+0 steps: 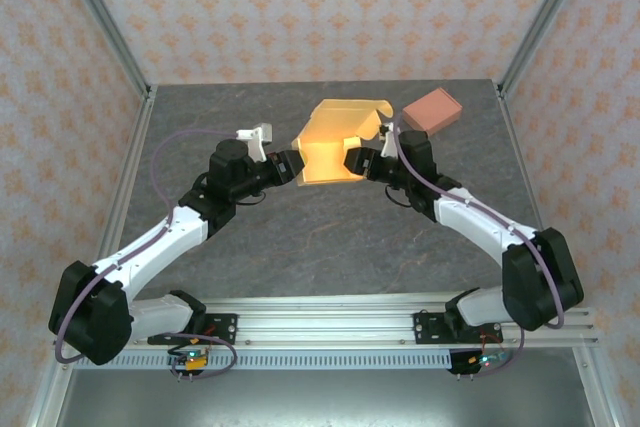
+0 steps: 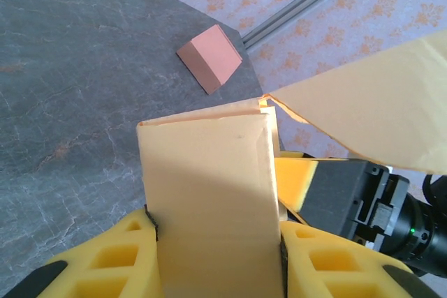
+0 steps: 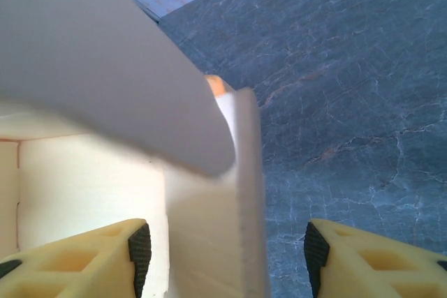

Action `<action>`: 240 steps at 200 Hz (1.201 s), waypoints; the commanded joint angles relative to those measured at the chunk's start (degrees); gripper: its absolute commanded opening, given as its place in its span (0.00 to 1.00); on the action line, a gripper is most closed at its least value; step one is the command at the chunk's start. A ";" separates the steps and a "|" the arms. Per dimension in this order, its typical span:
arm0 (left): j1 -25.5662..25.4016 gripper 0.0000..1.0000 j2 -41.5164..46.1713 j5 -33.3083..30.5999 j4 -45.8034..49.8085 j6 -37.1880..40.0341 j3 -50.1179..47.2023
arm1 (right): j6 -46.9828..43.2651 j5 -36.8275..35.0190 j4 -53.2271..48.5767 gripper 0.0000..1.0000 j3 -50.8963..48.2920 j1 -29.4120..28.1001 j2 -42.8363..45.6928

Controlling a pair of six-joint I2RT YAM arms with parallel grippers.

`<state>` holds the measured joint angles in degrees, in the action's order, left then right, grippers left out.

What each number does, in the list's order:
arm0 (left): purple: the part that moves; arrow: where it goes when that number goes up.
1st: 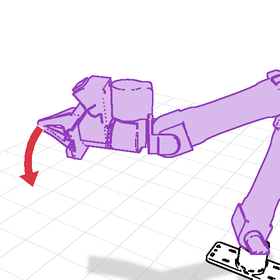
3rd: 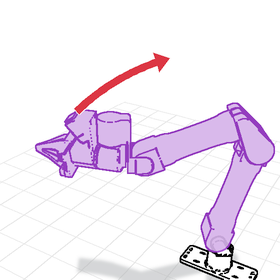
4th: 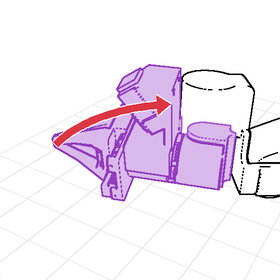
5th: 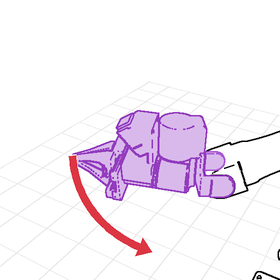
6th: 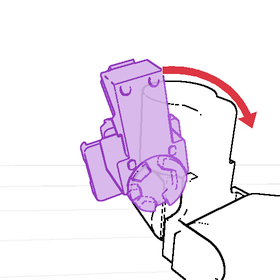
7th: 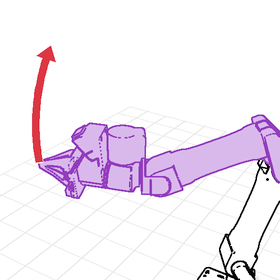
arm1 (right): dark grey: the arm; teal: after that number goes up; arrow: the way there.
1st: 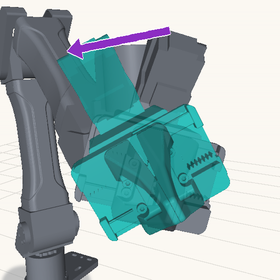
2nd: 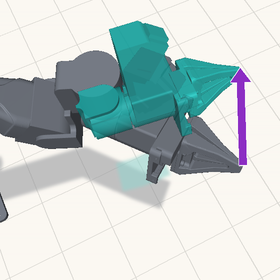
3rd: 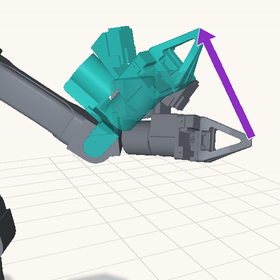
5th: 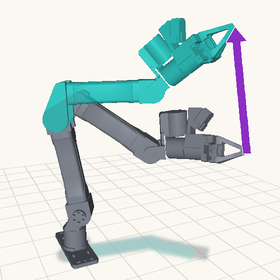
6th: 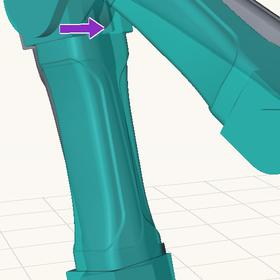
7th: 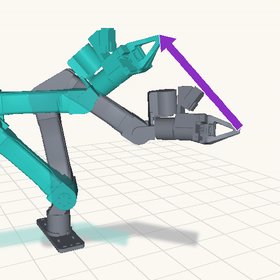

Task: Fold the paper box

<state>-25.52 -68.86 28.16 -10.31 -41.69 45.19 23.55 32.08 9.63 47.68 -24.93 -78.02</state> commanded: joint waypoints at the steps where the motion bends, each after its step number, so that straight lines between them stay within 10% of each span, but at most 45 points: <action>1: -0.50 0.17 -0.31 -0.43 0.39 1.02 1.99 | -2.21 -0.71 -1.38 0.62 0.90 0.75 1.99; 117: -1.16 0.16 -0.49 2.62 -6.22 -2.80 1.85 | -2.99 -6.50 3.06 0.40 2.26 0.04 -5.61; 152: -2.42 0.16 -1.80 2.13 -4.81 -1.98 3.41 | -6.11 -19.04 0.90 0.16 3.76 -3.01 -6.92; 207: -3.58 0.15 -2.33 -0.60 -4.69 -1.90 3.68 | -13.56 -41.74 0.51 0.16 3.03 -8.96 -8.75; 240: -3.71 0.16 -2.00 -1.91 -3.87 -1.23 3.69 | -20.95 -33.32 7.99 0.22 -1.06 -9.35 -8.54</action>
<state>-28.14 -71.79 24.88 -11.20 -43.46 46.13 10.17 -0.93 12.88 49.98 -35.00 -85.93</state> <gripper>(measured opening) 0.349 0.181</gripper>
